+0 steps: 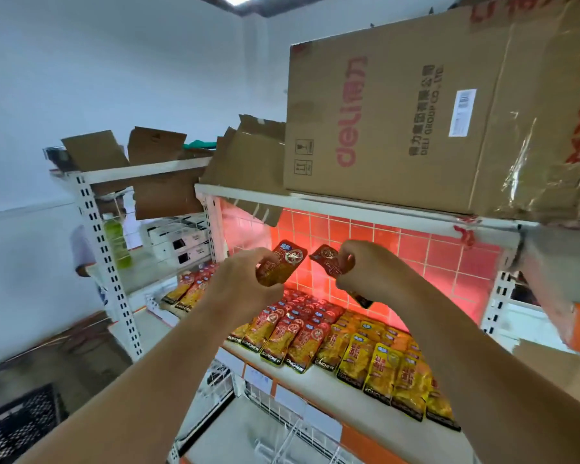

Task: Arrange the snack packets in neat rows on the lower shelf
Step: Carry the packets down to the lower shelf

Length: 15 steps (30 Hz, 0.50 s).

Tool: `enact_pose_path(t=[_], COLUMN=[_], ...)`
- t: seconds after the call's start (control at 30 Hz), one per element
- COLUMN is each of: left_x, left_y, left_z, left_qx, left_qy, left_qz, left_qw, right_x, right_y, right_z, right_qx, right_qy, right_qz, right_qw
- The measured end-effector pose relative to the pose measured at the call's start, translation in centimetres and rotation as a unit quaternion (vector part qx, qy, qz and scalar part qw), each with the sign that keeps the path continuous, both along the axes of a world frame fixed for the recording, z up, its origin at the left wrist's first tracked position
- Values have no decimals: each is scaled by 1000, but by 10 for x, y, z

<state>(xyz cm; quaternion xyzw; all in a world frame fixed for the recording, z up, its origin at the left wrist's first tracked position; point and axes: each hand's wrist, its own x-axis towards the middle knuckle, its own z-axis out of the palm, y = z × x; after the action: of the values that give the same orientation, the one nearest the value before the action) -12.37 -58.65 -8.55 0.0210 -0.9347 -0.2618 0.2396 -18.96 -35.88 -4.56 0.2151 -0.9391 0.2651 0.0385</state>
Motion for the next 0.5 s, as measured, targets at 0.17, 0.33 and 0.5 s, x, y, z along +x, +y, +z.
enact_pose_path(t=[0.17,0.33,0.5], left_x=[-21,-57,-94], left_y=[-15,-31,-44], left_z=[-36,-52,-73], left_qx=[6,14,25], left_qy=[4,4,3], left_qz=[8,25,31], left_qw=[1000,1000,999], right_x=[-35,-73,-111], right_y=[-30,-56,-69], right_z=[-42,-57,-70], right_qx=[-34,-76,-77], right_qy=[-33,-40,-33], right_qz=[25,33,40], right_qw=[999,996,996])
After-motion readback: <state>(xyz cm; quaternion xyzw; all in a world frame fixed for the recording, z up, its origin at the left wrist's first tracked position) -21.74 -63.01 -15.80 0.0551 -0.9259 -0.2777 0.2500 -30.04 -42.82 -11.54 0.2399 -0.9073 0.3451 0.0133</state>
